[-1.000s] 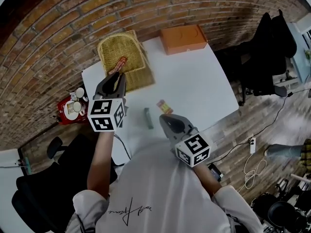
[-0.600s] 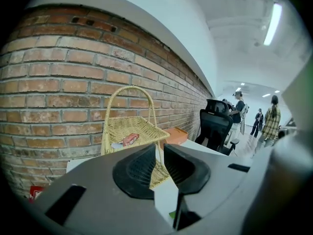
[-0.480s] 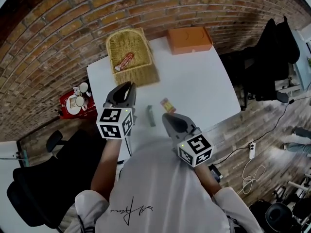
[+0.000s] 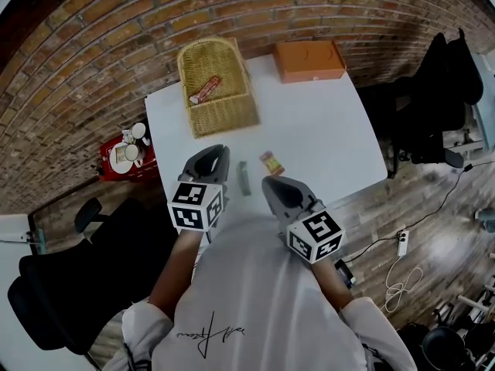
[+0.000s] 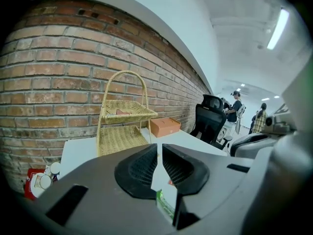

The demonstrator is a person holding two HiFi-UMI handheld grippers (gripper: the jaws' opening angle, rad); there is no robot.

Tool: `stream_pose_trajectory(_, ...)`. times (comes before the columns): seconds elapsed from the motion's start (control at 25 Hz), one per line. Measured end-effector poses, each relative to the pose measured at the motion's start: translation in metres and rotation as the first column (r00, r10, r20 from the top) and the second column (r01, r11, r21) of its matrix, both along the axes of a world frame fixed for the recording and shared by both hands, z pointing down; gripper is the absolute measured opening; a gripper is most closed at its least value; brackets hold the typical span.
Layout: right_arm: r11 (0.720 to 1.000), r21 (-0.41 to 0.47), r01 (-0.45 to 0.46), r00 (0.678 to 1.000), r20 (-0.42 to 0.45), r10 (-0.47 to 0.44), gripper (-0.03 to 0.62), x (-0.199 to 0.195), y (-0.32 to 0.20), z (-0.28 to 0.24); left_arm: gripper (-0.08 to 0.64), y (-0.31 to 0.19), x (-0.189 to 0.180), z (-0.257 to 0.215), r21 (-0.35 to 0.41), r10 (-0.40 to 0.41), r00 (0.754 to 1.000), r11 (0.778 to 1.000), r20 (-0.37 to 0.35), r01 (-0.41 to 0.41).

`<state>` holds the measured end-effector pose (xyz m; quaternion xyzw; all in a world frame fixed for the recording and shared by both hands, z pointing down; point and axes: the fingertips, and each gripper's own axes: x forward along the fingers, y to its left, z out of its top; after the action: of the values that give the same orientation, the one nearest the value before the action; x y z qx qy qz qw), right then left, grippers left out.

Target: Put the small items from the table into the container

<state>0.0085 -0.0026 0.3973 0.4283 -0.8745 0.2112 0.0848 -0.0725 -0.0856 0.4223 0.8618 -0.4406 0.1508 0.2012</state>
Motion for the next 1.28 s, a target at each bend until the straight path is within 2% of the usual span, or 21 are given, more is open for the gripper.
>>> stream_pose_trajectory(0.24,1.0,0.0,0.022,1.0,0.001,-0.022,0.023,-0.003,0.008,0.0,0.026,0.022,0.004,0.017,-0.043,0.008,1.0,0.999,0.0,-0.008)
stream_pose_trajectory(0.56,0.999,-0.005,0.037,0.999,-0.003,-0.037,0.023,-0.011,0.013,0.002,0.011,0.042,0.003,0.023,-0.058,0.014,1.0,0.998,-0.001,-0.014)
stream_pose_trajectory(1.08,0.999,-0.006,0.035,0.999,-0.019,-0.035,0.023,-0.014,0.008,0.003,0.009,0.061,0.014,0.04,-0.095,0.111,0.994,0.989,0.018,-0.109)
stream_pose_trajectory(1.28,0.999,-0.009,0.031,0.999,-0.023,-0.032,0.023,-0.013,0.004,0.003,0.009,0.06,0.016,0.043,-0.107,0.112,0.994,0.988,0.001,-0.112)
